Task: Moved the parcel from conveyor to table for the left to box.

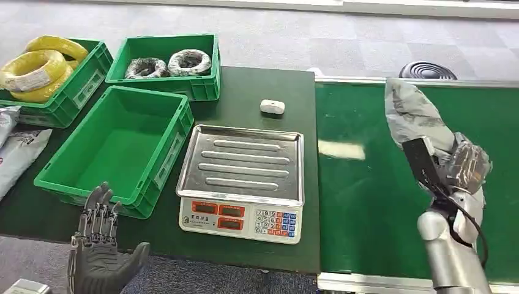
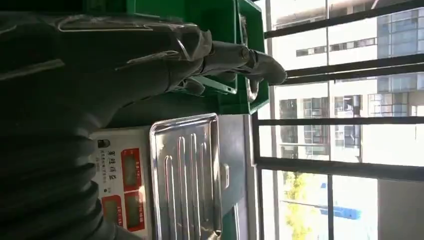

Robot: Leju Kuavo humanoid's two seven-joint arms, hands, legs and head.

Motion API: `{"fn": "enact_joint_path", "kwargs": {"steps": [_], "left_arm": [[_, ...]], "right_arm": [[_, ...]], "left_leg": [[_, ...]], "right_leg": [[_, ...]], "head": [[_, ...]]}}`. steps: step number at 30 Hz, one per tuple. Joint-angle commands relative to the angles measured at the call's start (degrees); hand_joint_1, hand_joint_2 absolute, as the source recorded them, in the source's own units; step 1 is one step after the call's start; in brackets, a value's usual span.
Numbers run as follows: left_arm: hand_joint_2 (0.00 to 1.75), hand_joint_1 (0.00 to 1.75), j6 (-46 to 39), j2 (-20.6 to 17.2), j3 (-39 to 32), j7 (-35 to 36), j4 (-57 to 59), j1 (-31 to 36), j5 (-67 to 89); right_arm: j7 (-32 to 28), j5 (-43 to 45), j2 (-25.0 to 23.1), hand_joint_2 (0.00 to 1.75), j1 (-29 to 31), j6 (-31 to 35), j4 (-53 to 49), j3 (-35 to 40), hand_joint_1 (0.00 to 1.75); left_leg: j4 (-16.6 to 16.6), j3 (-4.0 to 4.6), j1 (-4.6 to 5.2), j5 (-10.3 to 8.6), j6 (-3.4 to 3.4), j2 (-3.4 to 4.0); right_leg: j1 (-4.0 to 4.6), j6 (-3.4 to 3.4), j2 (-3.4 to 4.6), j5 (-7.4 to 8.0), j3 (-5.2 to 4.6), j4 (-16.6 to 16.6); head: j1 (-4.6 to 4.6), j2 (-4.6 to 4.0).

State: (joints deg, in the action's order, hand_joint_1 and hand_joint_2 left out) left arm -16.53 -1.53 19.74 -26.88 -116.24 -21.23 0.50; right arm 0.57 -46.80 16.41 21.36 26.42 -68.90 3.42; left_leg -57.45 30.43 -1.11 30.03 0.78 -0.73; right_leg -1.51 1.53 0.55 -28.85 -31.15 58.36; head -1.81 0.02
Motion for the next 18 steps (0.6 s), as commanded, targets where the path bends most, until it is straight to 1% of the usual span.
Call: {"fn": "enact_joint_path", "kwargs": {"steps": [1, 2, 3, 4, 5, 7, 8, 10, 11, 12, 13, 15, 16, 18], "left_arm": [[1.75, 0.0, 3.7, -1.1, 1.5, -0.4, 6.7, 5.3, -0.1], [1.75, 0.0, 5.0, -0.7, 1.3, -0.3, 7.3, 6.1, 0.1], [1.75, 0.0, 5.6, -0.2, 1.1, -0.2, 7.7, 6.7, 0.3], [1.75, 0.0, 5.9, 0.0, 1.1, -0.1, 7.8, 7.0, 0.5], [1.75, 0.0, 6.8, 0.5, 0.9, 0.2, 8.0, 7.5, 0.9], [1.75, 0.0, 7.2, 1.0, 0.6, 0.5, 7.9, 7.7, 1.2], [1.75, 0.0, 7.9, 1.3, 0.5, 0.6, 8.0, 7.9, 1.6], [1.75, 0.0, 8.0, 1.4, 0.5, 0.6, 8.0, 8.1, 1.6], [1.75, 0.0, 8.3, 1.6, 0.4, 0.9, 8.0, 8.6, 1.7], [1.75, 0.0, 8.8, 1.6, 0.1, 1.2, 8.0, 9.0, 1.7], [1.75, 0.0, 8.9, 1.6, 0.0, 1.2, 7.9, 9.1, 1.7], [1.75, 0.0, 10.0, 2.1, -0.5, 1.6, 8.1, 9.9, 1.7], [1.75, 0.0, 10.1, 2.2, -0.5, 1.7, 8.1, 10.1, 1.7], [1.75, 0.0, 11.2, 2.7, -0.9, 2.2, 8.1, 10.7, 1.7]], "right_arm": [[-1.2, -11.6, -5.6, 1.75, 8.6, -5.2, -8.0, 17.6, 1.75], [-2.9, -14.7, -7.1, 1.75, 10.2, -7.1, -6.8, 19.8, 1.75], [-2.8, -16.3, -8.6, 1.75, 11.3, -8.3, -5.6, 21.0, 1.75], [-2.7, -16.8, -9.6, 1.75, 12.1, -9.0, -4.6, 21.7, 1.75], [-3.6, -17.3, -11.0, 1.75, 13.7, -11.2, -2.1, 23.5, 1.75], [-3.8, -17.3, -12.0, 1.75, 14.7, -11.8, -0.3, 24.6, 1.75], [-4.9, -17.4, -12.7, 1.75, 15.6, -13.5, 1.8, 26.0, 1.75], [-5.2, -17.4, -13.1, 1.75, 15.7, -14.1, 2.3, 26.4, 1.75], [-5.2, -17.5, -14.0, 1.75, 15.7, -14.4, 3.5, 27.1, 1.75], [-5.3, -17.9, -14.4, 1.75, 15.7, -15.6, 4.3, 28.1, 1.75], [-5.3, -17.9, -14.5, 1.75, 15.6, -15.6, 4.4, 28.2, 1.75], [-5.9, -17.9, -14.8, 1.75, 15.1, -17.4, 6.2, 29.6, 1.75], [-6.1, -17.7, -14.8, 1.75, 15.0, -17.3, 6.4, 29.6, 1.75], [-8.7, -17.5, -15.3, 1.75, 13.9, -13.8, 9.1, 29.6, 1.75]], "left_leg": [[0.1, 0.02, 0.05, -0.05, -0.01, 0.45], [0.1, 0.04, 0.06, -0.11, -0.02, 0.44], [0.1, 0.0, 0.07, -0.06, -0.01, 0.46], [0.1, -0.02, 0.05, -0.03, -0.01, 0.4], [0.1, -0.01, 0.06, -0.09, -0.02, 0.45], [0.1, -0.03, 0.03, -0.05, -0.01, 0.47], [0.1, -0.01, 0.04, -0.12, -0.03, 0.5], [0.1, -0.03, 0.03, -0.07, -0.01, 0.26], [0.3, -0.01, 0.04, -0.24, -0.06, 0.44], [0.1, -0.06, 0.0, -0.08, -0.01, 0.31], [0.2, -0.04, 0.02, -0.15, -0.03, 0.37], [0.1, -0.04, 0.01, -0.09, -0.01, 0.2], [0.2, -0.06, 0.02, -0.16, -0.02, 0.27], [0.1, -0.03, 0.0, -0.08, 0.01, 0.12]], "right_leg": [[-0.03, -0.14, 0.37, 0.13, -0.25, 0.1], [-0.03, -0.18, 0.34, 0.18, -0.25, 0.0], [-0.04, -0.13, 0.38, 0.14, -0.24, 0.1], [-0.03, -0.1, 0.33, 0.1, -0.18, 0.1], [-0.02, -0.15, 0.36, 0.16, -0.21, 0.0], [0.0, -0.12, 0.37, 0.12, -0.18, 0.1], [-0.01, -0.16, 0.38, 0.19, -0.22, 0.0], [-0.01, -0.09, 0.2, 0.08, -0.12, 0.1], [0.02, -0.22, 0.29, 0.28, -0.2, -0.1], [0.03, -0.12, 0.24, 0.1, -0.09, 0.0], [0.02, -0.17, 0.26, 0.18, -0.13, -0.1], [0.02, -0.11, 0.14, 0.08, -0.06, 0.0], [0.02, -0.16, 0.17, 0.16, -0.08, -0.1], [0.02, -0.1, 0.08, 0.05, -0.05, 0.0]], "head": [[0.04, 0.0], [0.02, 0.0], [0.0, 0.0], [0.02, 0.0], [0.04, 0.0], [0.02, 0.0], [0.02, 0.0], [0.02, 0.0], [0.02, 0.0], [0.02, 0.0], [0.02, 0.0], [0.02, 0.0], [0.04, 0.0], [0.02, 0.0]]}}
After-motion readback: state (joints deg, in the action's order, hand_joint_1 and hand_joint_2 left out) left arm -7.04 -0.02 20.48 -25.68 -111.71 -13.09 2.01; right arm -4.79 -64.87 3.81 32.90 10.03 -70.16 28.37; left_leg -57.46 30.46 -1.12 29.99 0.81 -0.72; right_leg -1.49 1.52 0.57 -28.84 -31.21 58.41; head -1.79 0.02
